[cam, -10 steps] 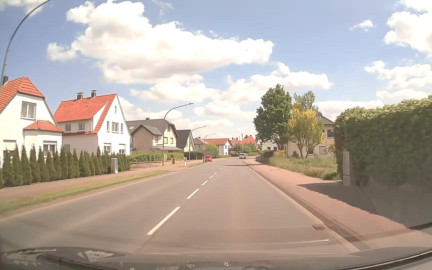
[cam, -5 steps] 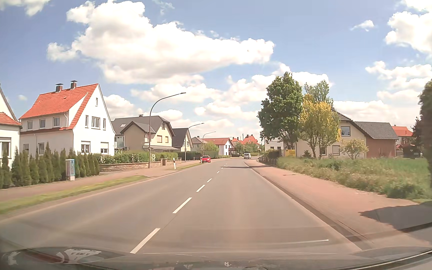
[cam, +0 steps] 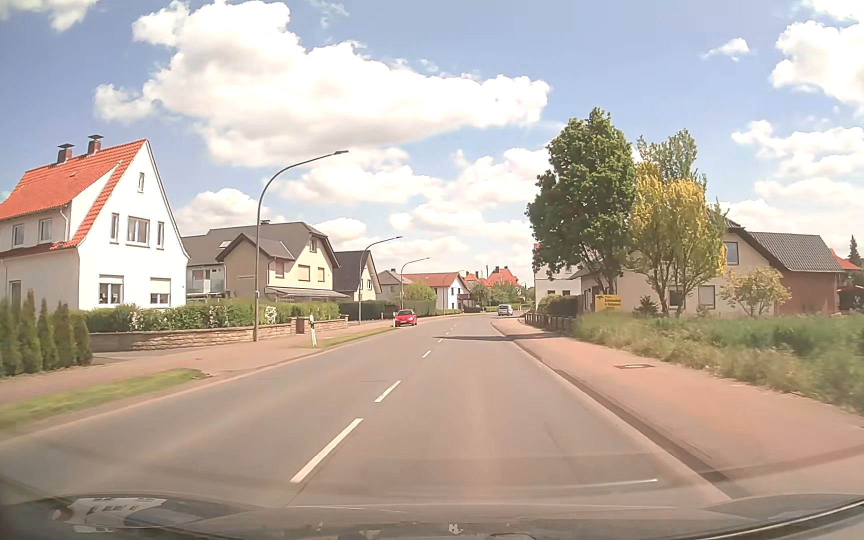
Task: Follow the waypoints while adhering to traffic rules and regulations
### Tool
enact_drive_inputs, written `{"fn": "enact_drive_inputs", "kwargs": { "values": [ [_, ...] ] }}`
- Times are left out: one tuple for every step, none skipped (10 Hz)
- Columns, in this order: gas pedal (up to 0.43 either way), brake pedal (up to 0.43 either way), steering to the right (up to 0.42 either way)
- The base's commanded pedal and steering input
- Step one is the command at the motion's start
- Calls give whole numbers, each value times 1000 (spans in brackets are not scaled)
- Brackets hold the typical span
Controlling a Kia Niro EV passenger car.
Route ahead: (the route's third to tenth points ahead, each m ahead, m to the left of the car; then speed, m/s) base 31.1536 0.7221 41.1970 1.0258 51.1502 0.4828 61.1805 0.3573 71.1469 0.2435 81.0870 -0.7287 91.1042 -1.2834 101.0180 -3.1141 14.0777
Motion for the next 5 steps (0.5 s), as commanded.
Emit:
{"fn": "enact_drive_inputs", "kwargs": {
  "values": [
    [150, 0, -2],
    [150, 0, -2],
    [150, 0, -2],
    [150, 0, -2],
    [150, 0, -2]
  ]
}}
